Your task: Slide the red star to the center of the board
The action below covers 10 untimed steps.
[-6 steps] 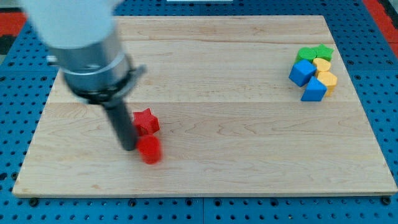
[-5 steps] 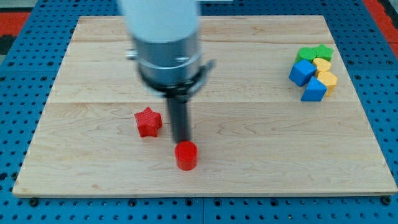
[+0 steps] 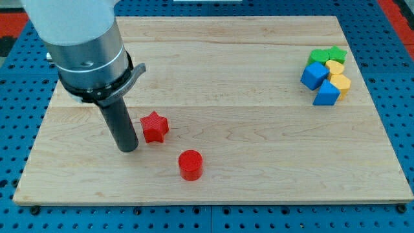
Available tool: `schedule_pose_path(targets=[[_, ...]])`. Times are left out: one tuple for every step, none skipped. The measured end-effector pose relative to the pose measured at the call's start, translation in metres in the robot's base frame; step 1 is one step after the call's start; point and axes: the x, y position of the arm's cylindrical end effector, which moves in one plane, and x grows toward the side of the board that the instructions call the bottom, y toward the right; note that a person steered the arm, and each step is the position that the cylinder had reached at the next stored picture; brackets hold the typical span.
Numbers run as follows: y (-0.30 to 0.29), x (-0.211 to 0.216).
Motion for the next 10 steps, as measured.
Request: schedule_pose_path(targets=[[0.087,-0.025],[0.174,-0.059],[0.184,-0.067],[0.155,-0.059],[0.104,-0.059],[0.056,-0.054],[0.034,-0.032],[-0.022,-0.034],[-0.038,-0.055],[0.000,-0.082]])
